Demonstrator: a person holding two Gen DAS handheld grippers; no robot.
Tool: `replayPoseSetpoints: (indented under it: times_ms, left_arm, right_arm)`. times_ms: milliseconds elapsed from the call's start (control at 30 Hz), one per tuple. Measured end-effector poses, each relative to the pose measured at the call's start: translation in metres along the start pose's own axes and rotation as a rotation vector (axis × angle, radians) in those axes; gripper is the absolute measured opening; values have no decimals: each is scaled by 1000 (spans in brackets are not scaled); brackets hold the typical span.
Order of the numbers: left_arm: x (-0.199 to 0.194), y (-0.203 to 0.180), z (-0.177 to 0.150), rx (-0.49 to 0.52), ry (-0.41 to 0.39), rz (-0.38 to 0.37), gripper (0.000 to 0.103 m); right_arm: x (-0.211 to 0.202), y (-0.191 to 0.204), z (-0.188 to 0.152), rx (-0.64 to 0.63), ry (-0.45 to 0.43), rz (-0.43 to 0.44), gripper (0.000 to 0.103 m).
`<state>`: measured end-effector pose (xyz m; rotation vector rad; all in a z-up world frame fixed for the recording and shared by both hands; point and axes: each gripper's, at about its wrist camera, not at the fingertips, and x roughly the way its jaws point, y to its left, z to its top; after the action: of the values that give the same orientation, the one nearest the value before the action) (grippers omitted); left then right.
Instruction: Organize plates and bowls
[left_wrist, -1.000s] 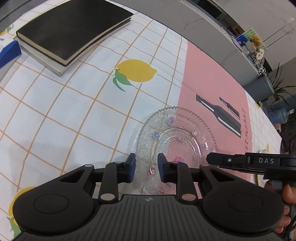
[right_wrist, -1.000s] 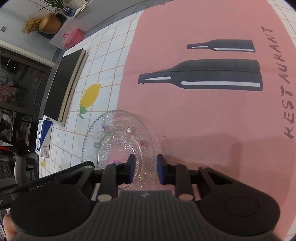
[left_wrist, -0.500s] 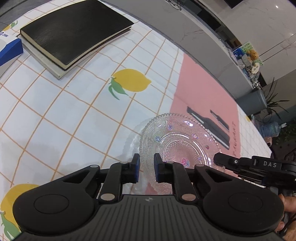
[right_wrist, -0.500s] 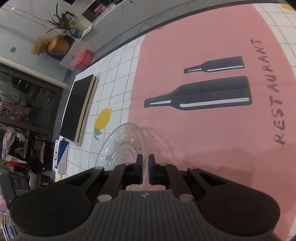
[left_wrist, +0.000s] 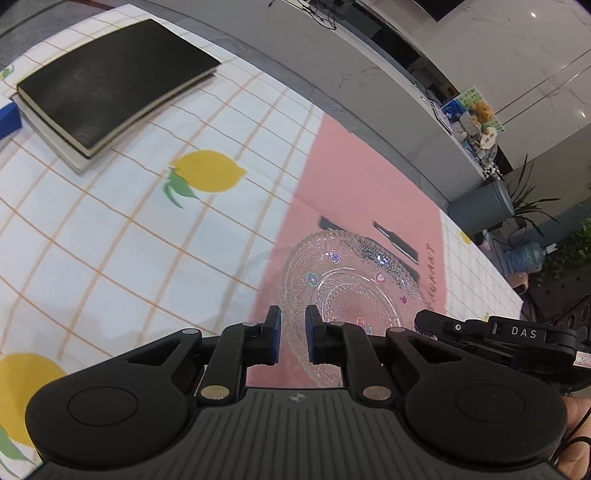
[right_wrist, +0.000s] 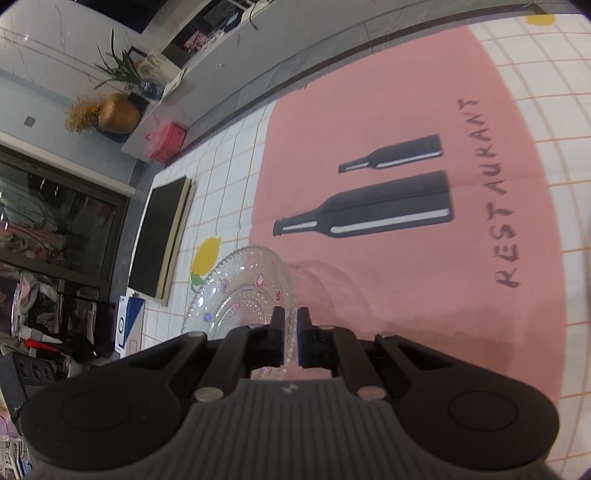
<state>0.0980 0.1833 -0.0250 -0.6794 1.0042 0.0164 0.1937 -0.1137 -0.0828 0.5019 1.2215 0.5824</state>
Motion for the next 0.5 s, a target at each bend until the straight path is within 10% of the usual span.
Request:
replayPoseSetpoints:
  times_ms: [500]
  left_arm:
    - [24, -95, -16, 117, 10, -11, 15]
  right_arm:
    - [-87, -53, 7, 51, -132, -15, 4]
